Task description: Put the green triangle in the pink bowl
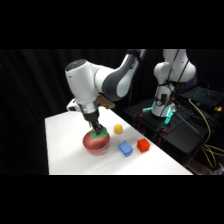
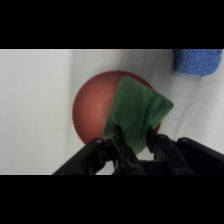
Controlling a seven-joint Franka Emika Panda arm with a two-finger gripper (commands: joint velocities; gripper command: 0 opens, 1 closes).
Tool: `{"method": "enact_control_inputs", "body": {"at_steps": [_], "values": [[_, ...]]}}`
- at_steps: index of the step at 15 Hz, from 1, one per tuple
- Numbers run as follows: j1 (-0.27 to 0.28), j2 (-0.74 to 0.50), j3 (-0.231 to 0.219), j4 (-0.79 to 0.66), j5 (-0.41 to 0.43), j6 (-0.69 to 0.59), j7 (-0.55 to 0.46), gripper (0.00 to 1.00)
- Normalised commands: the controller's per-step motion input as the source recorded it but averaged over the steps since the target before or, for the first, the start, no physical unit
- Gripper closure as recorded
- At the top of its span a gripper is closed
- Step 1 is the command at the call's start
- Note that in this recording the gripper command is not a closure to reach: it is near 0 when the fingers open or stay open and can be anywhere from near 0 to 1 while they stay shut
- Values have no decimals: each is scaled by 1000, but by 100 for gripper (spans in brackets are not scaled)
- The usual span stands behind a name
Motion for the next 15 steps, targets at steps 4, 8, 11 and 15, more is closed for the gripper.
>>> {"method": "enact_control_inputs", "body": {"at_steps": [4, 8, 11, 15], "values": [[-2, -179, 12, -133, 16, 58, 90, 0], [-6, -190, 9, -129, 19, 58, 60, 0], [-9, -167, 6, -112, 19, 62, 42, 0], [-3, -147, 5, -85, 15, 54, 47, 0]]}}
